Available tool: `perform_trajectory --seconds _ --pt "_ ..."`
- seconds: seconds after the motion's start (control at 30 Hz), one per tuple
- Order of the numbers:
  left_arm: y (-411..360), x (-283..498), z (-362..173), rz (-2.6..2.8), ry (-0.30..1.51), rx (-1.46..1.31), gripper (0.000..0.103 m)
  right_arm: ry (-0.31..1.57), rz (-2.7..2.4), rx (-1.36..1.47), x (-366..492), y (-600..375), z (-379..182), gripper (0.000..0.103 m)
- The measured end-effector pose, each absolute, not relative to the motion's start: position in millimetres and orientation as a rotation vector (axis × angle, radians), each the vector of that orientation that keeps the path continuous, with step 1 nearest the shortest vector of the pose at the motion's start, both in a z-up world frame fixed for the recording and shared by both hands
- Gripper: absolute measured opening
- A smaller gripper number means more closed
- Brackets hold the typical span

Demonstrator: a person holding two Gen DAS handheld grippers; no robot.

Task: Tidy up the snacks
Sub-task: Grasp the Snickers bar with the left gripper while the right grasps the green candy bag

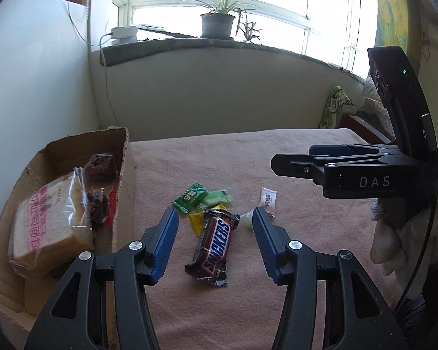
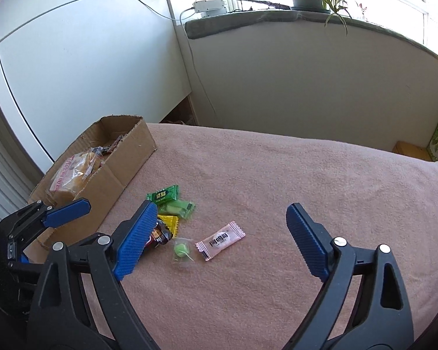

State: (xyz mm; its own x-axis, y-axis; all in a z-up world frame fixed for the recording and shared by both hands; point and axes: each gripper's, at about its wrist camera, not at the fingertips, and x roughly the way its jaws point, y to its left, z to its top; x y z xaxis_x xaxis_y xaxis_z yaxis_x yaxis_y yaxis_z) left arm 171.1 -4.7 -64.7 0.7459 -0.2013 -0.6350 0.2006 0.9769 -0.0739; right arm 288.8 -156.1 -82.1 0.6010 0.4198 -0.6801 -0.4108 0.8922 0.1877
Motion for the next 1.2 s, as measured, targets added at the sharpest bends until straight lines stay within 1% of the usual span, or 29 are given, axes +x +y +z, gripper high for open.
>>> perform_trajectory --seconds 0.1,0.13,0.17,0.2,0.27,0.43,0.57,0.63,0.77,0.93,1.03,1.07,1.1,1.17,1.2 --pt "-13 173 -73 -0.222 0.716 0.028 0.052 0.836 0.525 0.028 289 -158 -91 0.071" --pt "-14 173 -76 -0.217 0.722 0.031 0.052 0.844 0.535 0.021 289 -156 -94 0.069" --pt "-14 174 -79 -0.217 0.730 0.031 0.052 0.850 0.546 0.011 288 -154 -96 0.064" --pt "-14 175 -81 -0.216 0.736 0.035 0.048 0.856 0.561 0.001 287 -150 -98 0.057" --pt "-14 176 -83 -0.210 0.743 0.042 0.047 0.869 0.590 -0.016 285 -143 -101 0.052" --pt "-20 176 -88 -0.219 0.763 0.057 0.047 0.905 0.628 -0.040 284 -129 -109 0.049" --pt "-21 182 -91 -0.222 0.782 0.068 0.047 0.944 0.646 -0.027 289 -126 -121 0.043" --pt "-24 184 -95 -0.230 0.804 0.080 0.046 0.963 0.660 -0.019 290 -125 -125 0.042" --pt "-23 191 -99 -0.224 0.836 0.078 0.046 0.972 0.676 -0.038 288 -121 -127 0.041" --pt "-23 192 -101 -0.222 0.857 0.072 0.046 0.976 0.668 -0.090 285 -117 -130 0.035" --pt "-23 196 -104 -0.229 0.879 0.070 0.046 0.971 0.653 -0.128 283 -115 -130 0.027" --pt "-23 197 -105 -0.232 0.883 0.070 0.041 0.970 0.645 -0.135 283 -116 -130 0.024" --pt "-23 197 -105 -0.240 0.888 0.068 0.036 0.971 0.644 -0.133 284 -116 -130 0.024" --pt "-23 197 -105 -0.241 0.888 0.070 0.033 0.971 0.645 -0.133 284 -116 -130 0.024" --pt "-24 196 -106 -0.243 0.888 0.072 0.029 0.970 0.645 -0.132 284 -116 -129 0.024"
